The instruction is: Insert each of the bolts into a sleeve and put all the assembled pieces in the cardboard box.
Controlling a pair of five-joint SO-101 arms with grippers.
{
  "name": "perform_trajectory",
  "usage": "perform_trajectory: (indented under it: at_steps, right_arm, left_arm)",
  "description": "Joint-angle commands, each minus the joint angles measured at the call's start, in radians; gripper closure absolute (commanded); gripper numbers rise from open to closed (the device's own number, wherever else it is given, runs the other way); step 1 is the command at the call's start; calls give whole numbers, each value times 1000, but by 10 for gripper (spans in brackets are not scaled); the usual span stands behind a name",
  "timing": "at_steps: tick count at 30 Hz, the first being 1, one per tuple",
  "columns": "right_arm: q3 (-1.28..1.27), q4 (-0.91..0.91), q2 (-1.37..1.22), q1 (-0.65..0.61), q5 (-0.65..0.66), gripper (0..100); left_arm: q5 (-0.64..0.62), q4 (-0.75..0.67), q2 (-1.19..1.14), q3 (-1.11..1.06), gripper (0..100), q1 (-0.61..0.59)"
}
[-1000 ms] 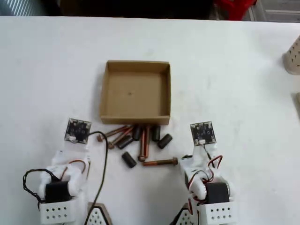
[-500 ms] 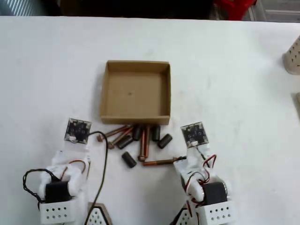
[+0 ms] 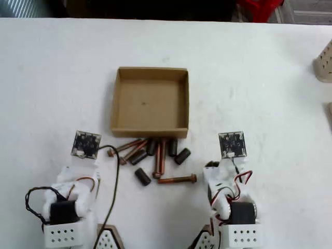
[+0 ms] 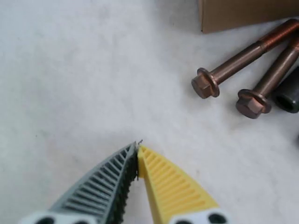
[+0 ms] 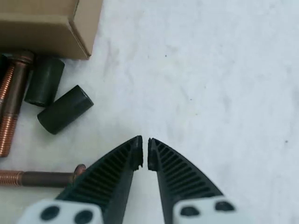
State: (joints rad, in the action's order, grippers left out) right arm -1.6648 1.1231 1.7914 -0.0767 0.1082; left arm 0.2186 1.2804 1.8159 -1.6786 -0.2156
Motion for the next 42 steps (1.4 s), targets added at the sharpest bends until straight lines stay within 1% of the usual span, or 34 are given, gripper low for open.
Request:
perform_trajectory:
  at_steps: [1,3,4,7,8,10,13,15,18,20,24,30,34,39,42]
  right_arm:
    - [20,-25,5,2,-48,977]
    - [20,-24,4,2,-75,977]
    - [20,-24,2,2,-71,977]
    - [26,-2,1,4,-77,977]
    - [34,13,1,5,-77,977]
    - [48,38,1,10,-78,977]
    - [55,56,1,4,-81,977]
    - [66,71,1,4,-81,977]
    - [71,73,1,7,-86,977]
    - [74,71,1,10,-115,977]
    - [75,70,1,12,-129,977]
    - [112,74,-1,58,-130,977]
    - [129,79,-1,58,-129,977]
    - [146,88,-1,56,-123,977]
    - [155,88,-4,10,-123,977]
  left_arm:
    - [-3,-5,10,137,972,5]
    - [-3,-55,10,149,945,10]
    - [-3,-77,10,149,915,22]
    - [-15,-71,10,184,809,39]
    - [-35,-69,10,198,796,39]
    - [-69,-69,8,236,814,36]
    - [-68,-69,-10,305,870,41]
    - [-68,-81,-77,342,880,64]
    - [-75,-127,-255,381,880,101]
    - [-86,-167,-398,410,880,125]
    - [-172,-204,-651,463,880,177]
    - [-181,-298,-898,480,880,180]
    - [-181,-347,-984,485,880,180]
    - [-176,-370,-990,482,880,180]
    - [-175,-371,-990,483,880,179]
